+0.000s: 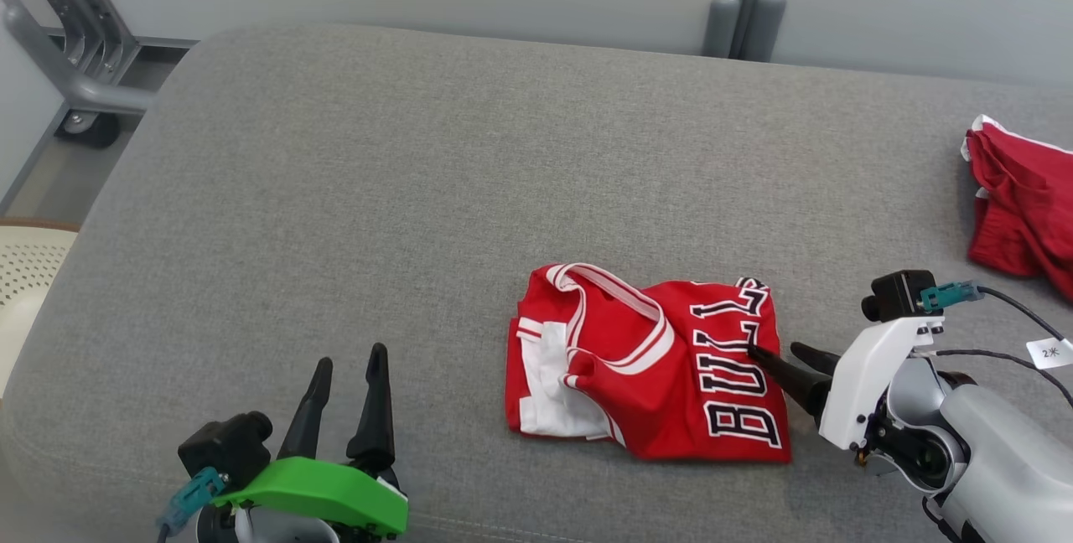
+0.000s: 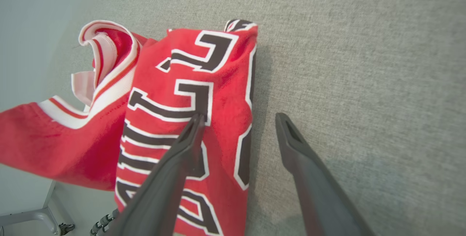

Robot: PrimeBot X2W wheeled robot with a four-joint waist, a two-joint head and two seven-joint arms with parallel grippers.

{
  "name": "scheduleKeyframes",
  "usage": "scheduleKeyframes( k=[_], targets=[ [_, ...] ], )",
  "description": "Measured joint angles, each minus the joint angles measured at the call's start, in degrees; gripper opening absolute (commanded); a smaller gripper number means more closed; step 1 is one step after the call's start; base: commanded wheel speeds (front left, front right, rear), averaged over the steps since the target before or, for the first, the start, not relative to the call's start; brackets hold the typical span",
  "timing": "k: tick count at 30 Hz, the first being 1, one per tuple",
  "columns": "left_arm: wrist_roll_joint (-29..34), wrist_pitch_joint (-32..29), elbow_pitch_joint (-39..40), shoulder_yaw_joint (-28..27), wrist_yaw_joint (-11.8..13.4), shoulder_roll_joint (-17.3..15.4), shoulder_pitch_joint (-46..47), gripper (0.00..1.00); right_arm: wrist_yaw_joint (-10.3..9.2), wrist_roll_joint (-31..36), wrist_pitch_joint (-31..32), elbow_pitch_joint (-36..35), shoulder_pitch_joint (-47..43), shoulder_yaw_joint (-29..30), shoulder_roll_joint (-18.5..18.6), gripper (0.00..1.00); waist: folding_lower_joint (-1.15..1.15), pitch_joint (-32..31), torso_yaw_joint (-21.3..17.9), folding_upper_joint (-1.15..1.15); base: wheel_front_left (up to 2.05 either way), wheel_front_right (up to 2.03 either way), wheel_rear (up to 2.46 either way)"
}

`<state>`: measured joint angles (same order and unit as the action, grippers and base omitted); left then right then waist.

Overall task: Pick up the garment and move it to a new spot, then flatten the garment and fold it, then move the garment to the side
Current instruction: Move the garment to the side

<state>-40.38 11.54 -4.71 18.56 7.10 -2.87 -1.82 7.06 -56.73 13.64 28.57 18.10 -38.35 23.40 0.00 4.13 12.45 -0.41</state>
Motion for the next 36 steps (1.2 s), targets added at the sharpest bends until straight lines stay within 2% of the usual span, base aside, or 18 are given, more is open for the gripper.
scheduleKeyframes(
  k=[9, 14, 15, 16, 17, 19, 20, 28, 36],
  targets=[
    [1.0, -0.4, -0.3, -0.2, 0.0, 0.0, 0.7, 1.00, 0.00, -2.6, -0.1, 1.6, 0.0, -0.6, -0.5, 1.00, 0.00, 0.5, 3.2, 0.00, 0.00, 0.00, 0.00],
    [1.3, -0.5, -0.4, -1.0, 0.0, 0.0, 0.7, 1.00, 0.00, -4.5, 0.6, 2.6, -0.3, -1.3, -2.2, 1.00, 0.00, 0.2, 4.5, 0.00, 0.00, 0.00, 0.00],
    [1.3, -0.5, -0.4, -1.3, 0.0, 0.0, 0.7, 1.00, 0.00, -5.0, 0.6, 2.7, -0.3, -1.4, -2.4, 0.55, 0.00, 0.1, 4.7, 0.00, 0.00, 0.00, 0.00],
    [1.3, -0.5, -0.4, -1.6, 0.0, 0.0, 0.7, 1.00, 0.00, -5.3, 0.7, 2.8, -0.4, -1.5, -2.5, 0.39, 0.00, 0.0, 4.7, 0.00, 0.00, 0.00, 0.00],
    [1.3, -0.5, -0.4, -1.7, 0.0, 0.0, 0.7, 1.00, 0.00, -5.5, 0.8, 2.8, -0.4, -1.5, -2.5, 0.39, 0.00, -0.1, 4.8, 0.00, 0.00, 0.00, 0.00],
    [1.3, -0.5, -0.4, -1.9, 0.0, 0.0, 0.7, 1.00, 0.00, -5.7, 0.7, 2.7, -0.4, -1.8, -2.6, 0.11, 0.00, -0.2, 4.8, 0.00, 0.00, 0.00, 0.00],
    [1.3, -0.5, -0.4, -2.2, 0.0, 0.1, 0.7, 1.00, 0.00, -5.7, 0.6, 2.5, -0.4, -2.1, -2.6, 0.00, 0.00, -0.2, 4.7, 0.00, 0.00, 0.00, 0.00],
    [1.3, -0.5, -0.5, -3.7, 0.0, 0.1, 0.5, 1.00, 0.00, -5.0, -0.1, -1.0, 1.5, -4.4, -1.0, 0.00, 0.00, -1.0, 2.9, 0.00, 0.00, 0.00, 0.00],
    [1.3, -0.4, -0.4, -3.8, 0.0, 0.1, 0.1, 1.00, 0.07, -2.3, 2.0, -3.0, 6.7, -5.9, 5.6, 0.00, 0.00, -1.9, 0.1, 0.00, 0.00, 0.00, 0.00]
  ],
)
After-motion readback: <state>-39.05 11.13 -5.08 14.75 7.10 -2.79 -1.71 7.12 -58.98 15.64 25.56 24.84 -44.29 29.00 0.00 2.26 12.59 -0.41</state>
